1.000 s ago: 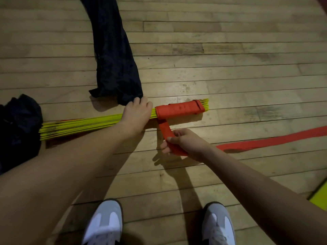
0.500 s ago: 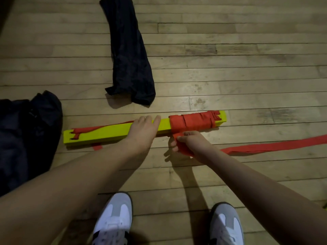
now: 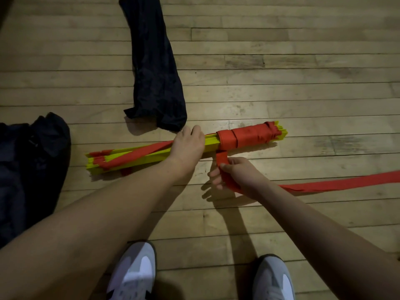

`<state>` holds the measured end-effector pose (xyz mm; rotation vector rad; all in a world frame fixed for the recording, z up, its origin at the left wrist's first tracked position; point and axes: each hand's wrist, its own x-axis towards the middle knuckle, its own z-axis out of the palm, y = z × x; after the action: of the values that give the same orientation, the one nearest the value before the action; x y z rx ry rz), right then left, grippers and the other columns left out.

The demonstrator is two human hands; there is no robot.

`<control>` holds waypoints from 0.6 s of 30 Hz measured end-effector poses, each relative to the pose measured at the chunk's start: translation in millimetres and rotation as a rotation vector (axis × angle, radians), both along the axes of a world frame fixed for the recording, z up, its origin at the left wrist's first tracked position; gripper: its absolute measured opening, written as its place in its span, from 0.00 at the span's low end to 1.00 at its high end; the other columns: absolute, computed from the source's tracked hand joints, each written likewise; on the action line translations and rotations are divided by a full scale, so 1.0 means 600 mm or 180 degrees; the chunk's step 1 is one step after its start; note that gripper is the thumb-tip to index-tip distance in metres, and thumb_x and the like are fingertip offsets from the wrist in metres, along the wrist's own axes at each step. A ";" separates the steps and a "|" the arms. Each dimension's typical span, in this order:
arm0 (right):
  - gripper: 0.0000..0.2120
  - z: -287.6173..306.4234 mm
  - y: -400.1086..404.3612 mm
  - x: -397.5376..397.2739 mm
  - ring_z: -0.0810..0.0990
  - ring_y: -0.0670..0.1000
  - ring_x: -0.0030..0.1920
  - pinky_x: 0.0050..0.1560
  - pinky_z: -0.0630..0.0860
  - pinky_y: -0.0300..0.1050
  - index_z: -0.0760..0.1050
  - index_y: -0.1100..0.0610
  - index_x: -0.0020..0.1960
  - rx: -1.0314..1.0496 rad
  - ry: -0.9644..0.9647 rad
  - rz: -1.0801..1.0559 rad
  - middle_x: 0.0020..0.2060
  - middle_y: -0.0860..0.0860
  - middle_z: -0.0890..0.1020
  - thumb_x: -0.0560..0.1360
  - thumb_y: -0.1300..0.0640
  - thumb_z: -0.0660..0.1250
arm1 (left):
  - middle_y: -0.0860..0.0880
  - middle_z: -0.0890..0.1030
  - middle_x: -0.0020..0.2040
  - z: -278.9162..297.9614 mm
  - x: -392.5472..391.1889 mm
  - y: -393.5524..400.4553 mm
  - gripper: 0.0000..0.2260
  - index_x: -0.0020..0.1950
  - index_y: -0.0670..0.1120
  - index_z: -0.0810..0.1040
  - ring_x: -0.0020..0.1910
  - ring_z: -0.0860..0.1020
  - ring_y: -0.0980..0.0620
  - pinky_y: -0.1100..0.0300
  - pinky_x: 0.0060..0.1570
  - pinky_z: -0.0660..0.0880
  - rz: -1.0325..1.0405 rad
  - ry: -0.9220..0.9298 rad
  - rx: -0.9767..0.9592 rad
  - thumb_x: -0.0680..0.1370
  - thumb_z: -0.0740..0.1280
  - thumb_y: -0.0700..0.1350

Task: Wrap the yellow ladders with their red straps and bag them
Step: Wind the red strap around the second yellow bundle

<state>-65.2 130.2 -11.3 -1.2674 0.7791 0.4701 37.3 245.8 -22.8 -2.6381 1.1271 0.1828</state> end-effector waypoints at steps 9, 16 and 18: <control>0.11 -0.012 0.006 -0.015 0.78 0.53 0.30 0.31 0.75 0.45 0.72 0.64 0.46 0.0069 0.0161 -0.0127 0.33 0.58 0.79 0.82 0.66 0.53 | 0.34 0.64 0.69 -0.020 -0.043 0.043 0.16 0.63 0.44 0.67 0.68 0.64 0.36 0.44 0.69 0.58 -0.0302 0.0557 -0.0315 0.80 0.61 0.52; 0.11 -0.013 0.007 -0.025 0.80 0.50 0.27 0.30 0.77 0.43 0.71 0.64 0.44 0.0007 0.0251 -0.0101 0.32 0.56 0.80 0.82 0.66 0.54 | 0.42 0.72 0.57 -0.011 -0.044 0.028 0.22 0.67 0.49 0.61 0.57 0.73 0.41 0.52 0.49 0.68 0.0058 0.0812 -0.0172 0.77 0.65 0.43; 0.12 -0.012 0.003 -0.025 0.80 0.49 0.28 0.30 0.77 0.42 0.72 0.64 0.44 -0.0100 0.0245 -0.0060 0.31 0.55 0.81 0.82 0.66 0.53 | 0.43 0.72 0.57 -0.010 -0.036 0.026 0.22 0.66 0.49 0.61 0.57 0.72 0.42 0.52 0.48 0.68 0.0134 0.0729 -0.0232 0.76 0.66 0.43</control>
<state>-80.5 132.2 -18.3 -1.2760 0.8654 0.4954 15.8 261.3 -29.0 -2.7615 1.1672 0.4712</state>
